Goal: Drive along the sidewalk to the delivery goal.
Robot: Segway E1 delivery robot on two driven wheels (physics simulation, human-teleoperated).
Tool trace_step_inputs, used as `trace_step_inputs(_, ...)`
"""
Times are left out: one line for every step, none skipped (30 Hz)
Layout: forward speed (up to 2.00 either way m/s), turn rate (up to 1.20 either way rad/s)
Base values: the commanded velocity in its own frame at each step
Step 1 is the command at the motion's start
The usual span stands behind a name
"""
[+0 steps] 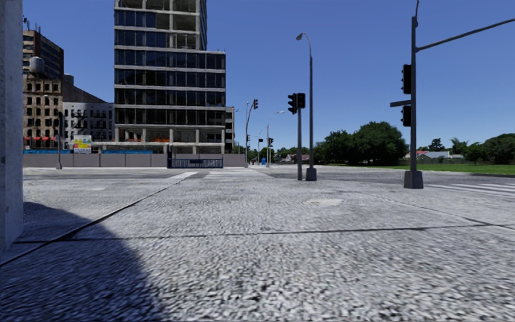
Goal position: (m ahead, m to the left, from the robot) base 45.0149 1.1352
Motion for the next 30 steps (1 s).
trace_step_inputs(2.0, 0.0)
trace_step_inputs(2.0, 0.0)
trace_step_inputs(2.0, 0.0)
trace_step_inputs(2.0, 0.0)
trace_step_inputs(2.0, 0.0)
trace_step_inputs(2.0, 0.0)
trace_step_inputs(2.0, 0.0)
trace_step_inputs(2.0, 0.0)
trace_step_inputs(2.0, 0.0)
trace_step_inputs(2.0, 0.0)
trace_step_inputs(2.0, 0.0)
trace_step_inputs(2.0, 0.0)
trace_step_inputs(2.0, 0.0)
trace_step_inputs(2.0, 0.0)
trace_step_inputs(2.0, 0.0)
trace_step_inputs(2.0, 0.0)
trace_step_inputs(2.0, 0.0)
trace_step_inputs(2.0, 0.0)
trace_step_inputs(2.0, 0.0)
trace_step_inputs(2.0, 0.0)
trace_step_inputs(2.0, 0.0)
trace_step_inputs(2.0, 0.0)
trace_step_inputs(2.0, 0.0)
trace_step_inputs(2.0, 0.0)
trace_step_inputs(2.0, 0.0)
trace_step_inputs(2.0, 0.0)
trace_step_inputs(2.0, 0.0)
trace_step_inputs(2.0, 0.0)
trace_step_inputs(2.0, 0.0)
trace_step_inputs(2.0, 0.0)
